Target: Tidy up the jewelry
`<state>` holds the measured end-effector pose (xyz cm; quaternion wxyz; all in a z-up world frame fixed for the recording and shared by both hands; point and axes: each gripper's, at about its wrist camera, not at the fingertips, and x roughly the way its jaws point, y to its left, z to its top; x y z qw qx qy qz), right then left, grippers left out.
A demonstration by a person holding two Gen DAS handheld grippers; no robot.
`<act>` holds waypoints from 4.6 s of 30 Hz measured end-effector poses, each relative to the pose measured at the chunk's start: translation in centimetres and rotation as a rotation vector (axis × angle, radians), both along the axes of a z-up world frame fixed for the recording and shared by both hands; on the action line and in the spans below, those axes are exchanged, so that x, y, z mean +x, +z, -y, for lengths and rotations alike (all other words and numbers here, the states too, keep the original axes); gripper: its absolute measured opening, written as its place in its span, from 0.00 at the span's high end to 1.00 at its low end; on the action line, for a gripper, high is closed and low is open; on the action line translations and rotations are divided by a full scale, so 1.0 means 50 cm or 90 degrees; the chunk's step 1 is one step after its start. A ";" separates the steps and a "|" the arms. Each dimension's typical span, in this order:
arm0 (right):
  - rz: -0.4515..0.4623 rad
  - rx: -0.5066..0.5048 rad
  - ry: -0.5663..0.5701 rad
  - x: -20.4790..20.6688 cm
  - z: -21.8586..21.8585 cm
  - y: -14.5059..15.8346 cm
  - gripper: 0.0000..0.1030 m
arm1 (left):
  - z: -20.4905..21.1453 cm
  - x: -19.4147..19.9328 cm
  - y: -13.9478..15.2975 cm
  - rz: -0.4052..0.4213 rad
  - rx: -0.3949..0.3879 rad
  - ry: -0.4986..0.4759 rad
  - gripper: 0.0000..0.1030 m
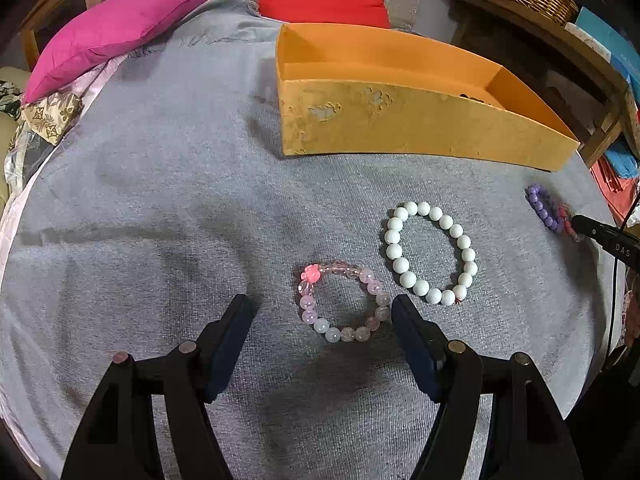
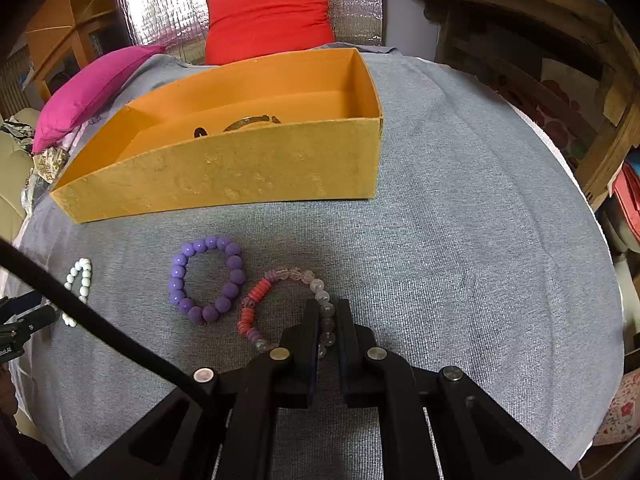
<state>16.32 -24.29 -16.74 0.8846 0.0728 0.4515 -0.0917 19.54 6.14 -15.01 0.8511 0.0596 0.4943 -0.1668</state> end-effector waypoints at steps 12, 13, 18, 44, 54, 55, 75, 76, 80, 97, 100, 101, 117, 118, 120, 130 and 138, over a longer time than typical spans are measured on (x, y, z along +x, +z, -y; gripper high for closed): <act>-0.001 0.000 0.000 -0.001 -0.002 -0.001 0.92 | 0.027 0.011 -0.007 0.007 -0.045 -0.011 0.59; -0.001 0.001 0.000 -0.001 -0.003 -0.001 0.92 | 0.026 0.013 -0.007 0.006 -0.049 -0.009 0.64; -0.001 0.002 0.000 0.000 -0.002 -0.001 0.91 | 0.019 0.020 -0.008 -0.003 -0.070 -0.007 0.77; 0.051 0.047 0.008 -0.019 0.018 0.032 0.91 | 0.067 0.034 0.007 0.021 -0.070 0.003 0.85; 0.100 0.071 0.003 -0.039 0.035 0.062 0.91 | 0.081 0.043 0.030 0.065 -0.051 0.030 0.85; 0.106 0.072 0.002 -0.040 0.030 0.064 0.91 | 0.083 0.044 0.032 0.069 -0.048 0.033 0.85; 0.089 0.079 -0.007 -0.031 0.048 0.071 0.89 | 0.093 0.038 0.050 0.106 -0.011 0.051 0.85; 0.073 0.081 -0.014 -0.028 0.054 0.061 0.87 | 0.092 0.038 0.049 0.105 -0.010 0.051 0.85; 0.026 0.071 -0.011 -0.017 0.053 0.036 0.41 | 0.092 0.037 0.048 0.106 -0.004 0.053 0.85; 0.067 -0.055 0.010 -0.011 0.003 0.037 0.92 | 0.086 0.028 0.063 0.135 -0.002 0.061 0.85; 0.114 -0.037 -0.005 -0.025 0.015 0.067 0.92 | 0.089 0.026 0.066 0.142 -0.001 0.060 0.85; 0.130 -0.028 -0.010 -0.029 0.020 0.075 0.92 | 0.090 0.026 0.068 0.143 -0.003 0.061 0.85; 0.240 0.101 -0.014 -0.050 0.056 0.132 0.92 | 0.117 0.016 0.095 0.171 -0.007 0.051 0.85; 0.243 0.101 -0.013 -0.052 0.056 0.133 0.92 | 0.121 0.015 0.097 0.174 -0.007 0.050 0.85; 0.248 0.101 -0.012 -0.059 0.053 0.135 0.92 | 0.126 0.014 0.101 0.177 -0.008 0.051 0.85; 0.264 0.101 0.000 -0.060 0.036 0.145 0.92 | 0.155 0.017 0.122 0.203 0.002 0.053 0.85; 0.276 0.105 0.012 -0.048 0.009 0.157 0.92 | 0.161 0.019 0.129 0.214 0.006 0.056 0.85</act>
